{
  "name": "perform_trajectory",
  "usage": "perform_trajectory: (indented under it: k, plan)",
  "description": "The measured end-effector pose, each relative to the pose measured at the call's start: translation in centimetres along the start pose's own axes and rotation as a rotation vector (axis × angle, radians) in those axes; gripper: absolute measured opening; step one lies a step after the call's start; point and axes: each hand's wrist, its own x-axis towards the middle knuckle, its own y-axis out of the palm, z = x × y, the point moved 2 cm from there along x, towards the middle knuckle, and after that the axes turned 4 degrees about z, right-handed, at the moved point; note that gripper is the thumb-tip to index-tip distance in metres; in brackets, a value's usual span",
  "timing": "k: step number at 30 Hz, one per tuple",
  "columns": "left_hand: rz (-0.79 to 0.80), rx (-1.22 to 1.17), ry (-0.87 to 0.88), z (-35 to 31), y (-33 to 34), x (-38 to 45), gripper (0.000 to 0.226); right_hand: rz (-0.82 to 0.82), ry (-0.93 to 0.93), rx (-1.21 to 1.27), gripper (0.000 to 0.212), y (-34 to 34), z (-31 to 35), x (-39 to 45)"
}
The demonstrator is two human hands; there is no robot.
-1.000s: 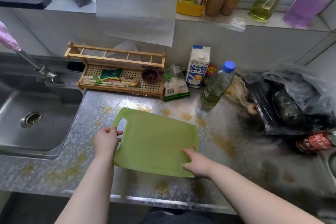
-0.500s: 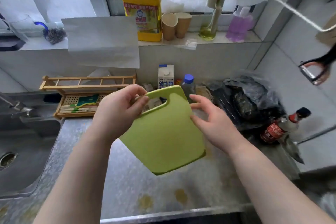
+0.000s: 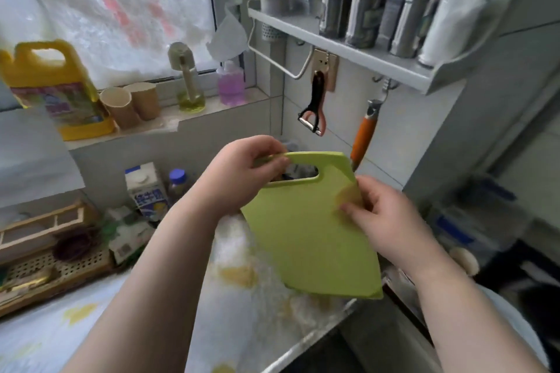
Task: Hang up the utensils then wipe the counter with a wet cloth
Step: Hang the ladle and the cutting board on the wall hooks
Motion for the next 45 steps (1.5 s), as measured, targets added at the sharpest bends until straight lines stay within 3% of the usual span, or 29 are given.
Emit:
perform_trajectory:
  k: [5, 14, 22, 30, 45]
  plan:
    - [-0.001, -0.209, -0.008, -2.8, 4.7, 3.1, 0.009, -0.152, 0.046, -0.040, 0.020, -4.3, -2.6, -2.8]
    - [-0.018, -0.278, -0.124, -5.1, 11.3, 5.7, 0.032, -0.409, 0.108, -0.282, 0.003, -10.2, -6.7, -6.7]
    - [-0.144, -0.262, -0.122, -6.5, 12.3, 7.9, 0.045, -0.615, 0.011, -0.464, 0.021, -13.4, -6.5, -7.2]
    - [0.006, -0.358, -0.129, -6.0, 11.1, 10.6, 0.063, -0.636, -0.060, -0.461, 0.017, -12.1, -6.3, -0.7]
    - [0.152, -0.510, -0.113, -2.8, 8.2, 13.4, 0.062, -0.710, -0.043, -0.274, 0.022, -10.4, -4.4, 5.2]
